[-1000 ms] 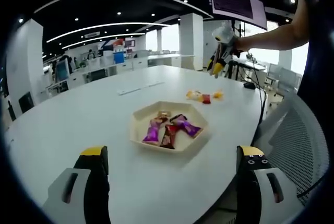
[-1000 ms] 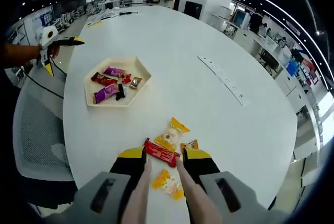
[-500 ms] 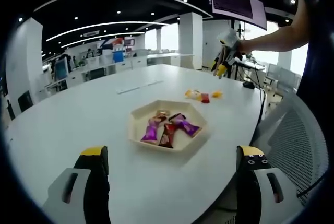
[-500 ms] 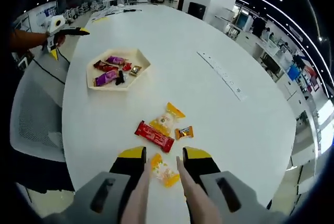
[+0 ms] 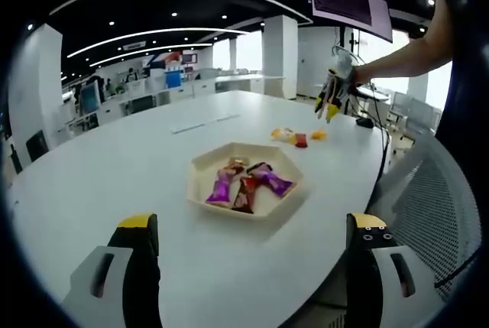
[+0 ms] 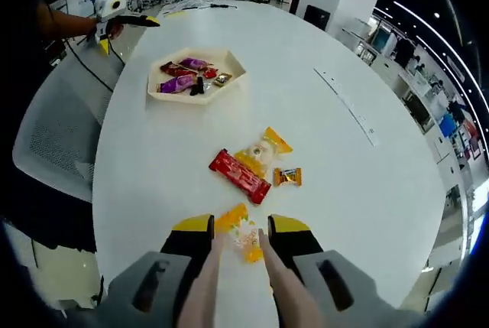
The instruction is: Place the target food into the container with the food tongs after gripping and lifting it, then release it inside without dropping or visibly crushing the food.
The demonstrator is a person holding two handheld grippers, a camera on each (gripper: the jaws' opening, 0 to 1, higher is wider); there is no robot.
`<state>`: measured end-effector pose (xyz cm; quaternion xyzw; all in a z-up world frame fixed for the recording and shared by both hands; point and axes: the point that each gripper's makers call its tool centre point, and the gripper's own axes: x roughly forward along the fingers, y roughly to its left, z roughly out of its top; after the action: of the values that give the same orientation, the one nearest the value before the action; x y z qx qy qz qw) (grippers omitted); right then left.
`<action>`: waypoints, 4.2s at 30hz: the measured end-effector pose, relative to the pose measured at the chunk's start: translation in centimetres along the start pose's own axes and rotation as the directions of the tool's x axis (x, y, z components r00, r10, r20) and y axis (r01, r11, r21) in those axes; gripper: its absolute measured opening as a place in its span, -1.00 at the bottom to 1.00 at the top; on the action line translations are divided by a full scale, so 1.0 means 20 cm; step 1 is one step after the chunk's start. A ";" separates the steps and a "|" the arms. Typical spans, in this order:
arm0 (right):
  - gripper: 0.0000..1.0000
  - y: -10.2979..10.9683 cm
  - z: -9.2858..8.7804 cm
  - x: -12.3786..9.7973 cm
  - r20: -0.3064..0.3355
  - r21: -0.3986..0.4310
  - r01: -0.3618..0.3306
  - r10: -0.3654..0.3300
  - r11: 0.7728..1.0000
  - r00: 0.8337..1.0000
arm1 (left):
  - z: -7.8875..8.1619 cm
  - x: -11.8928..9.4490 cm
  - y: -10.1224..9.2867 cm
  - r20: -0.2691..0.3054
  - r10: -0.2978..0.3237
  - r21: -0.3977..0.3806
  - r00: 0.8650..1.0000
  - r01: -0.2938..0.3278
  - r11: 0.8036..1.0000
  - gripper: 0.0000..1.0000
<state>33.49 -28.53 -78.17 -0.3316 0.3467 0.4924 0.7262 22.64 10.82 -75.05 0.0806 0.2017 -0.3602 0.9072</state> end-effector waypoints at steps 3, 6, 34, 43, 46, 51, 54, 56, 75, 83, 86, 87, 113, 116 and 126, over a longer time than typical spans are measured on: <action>-0.46 -0.01 -0.02 0.03 -0.002 0.003 -0.003 0.003 1.000 1.000 | 0.00 0.00 0.00 -0.007 -0.002 -0.001 1.000 0.002 1.000 0.99; -0.46 -0.01 -0.04 0.05 -0.008 0.012 -0.011 0.011 1.000 1.000 | -0.01 0.01 0.00 -0.012 -0.003 -0.002 1.000 0.003 1.000 0.99; -0.52 0.01 -0.05 0.22 -0.083 0.027 -0.020 0.022 0.999 0.996 | -0.03 0.00 0.02 -0.025 0.014 -0.011 1.000 -0.014 1.000 0.99; -0.70 -0.05 -0.06 0.19 -0.124 0.190 0.043 -0.020 0.981 0.992 | -0.02 0.01 0.02 -0.020 0.012 -0.014 1.000 -0.012 1.000 0.99; -0.73 -0.06 -0.05 0.17 -0.118 0.226 0.054 -0.028 0.973 0.993 | -0.02 0.00 0.02 -0.018 0.012 -0.014 1.000 -0.013 1.000 0.99; -0.73 -0.09 -0.04 0.13 -0.128 0.268 0.075 -0.042 0.961 0.991 | -0.02 0.00 0.02 -0.019 0.011 -0.011 1.000 -0.011 1.000 0.99; -0.72 -0.10 -0.02 0.12 -0.123 0.289 0.075 -0.041 0.954 0.992 | -0.02 0.00 0.01 -0.017 0.010 -0.011 1.000 -0.010 1.000 0.99; -0.72 -0.09 0.00 0.10 -0.114 0.287 0.071 -0.039 0.955 0.993 | -0.02 0.00 0.01 -0.013 0.006 -0.018 1.000 -0.006 1.000 0.99; -0.71 -0.13 0.14 0.03 -0.100 0.276 0.068 -0.042 0.959 0.994 | 0.00 0.00 -0.01 0.002 -0.018 0.001 1.000 0.018 1.000 0.99; -0.71 -0.15 0.18 0.01 -0.098 0.269 0.079 -0.054 0.960 0.994 | 0.00 0.00 -0.01 0.000 -0.017 0.003 1.000 0.017 1.000 0.99; -0.71 -0.15 0.19 0.02 -0.099 0.275 0.080 -0.055 0.958 0.994 | 0.00 0.00 -0.01 0.000 -0.020 0.000 1.000 0.020 1.000 0.99; -0.71 -0.15 0.20 0.02 -0.099 0.277 0.080 -0.055 0.957 0.994 | 0.00 0.01 -0.01 0.000 -0.019 0.002 1.000 0.019 1.000 0.99; -0.68 -0.05 0.56 0.19 -0.070 0.226 0.034 -0.018 0.974 0.997 | 0.00 0.00 0.00 0.009 -0.008 0.012 1.000 0.007 1.000 0.98; -0.68 -0.04 0.62 0.22 -0.060 0.219 0.026 -0.013 0.975 0.998 | 0.00 -0.01 0.01 0.000 -0.001 0.020 1.000 0.001 1.000 0.97; -0.68 0.05 0.89 0.31 -0.004 0.176 -0.016 0.017 0.984 1.000 | 0.00 -0.01 0.01 0.006 0.002 0.033 1.000 -0.003 0.999 0.98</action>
<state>37.33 -10.52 -73.90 -0.2644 0.3935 0.4648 0.7478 22.65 11.03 -74.98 0.0947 0.1929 -0.3626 0.9068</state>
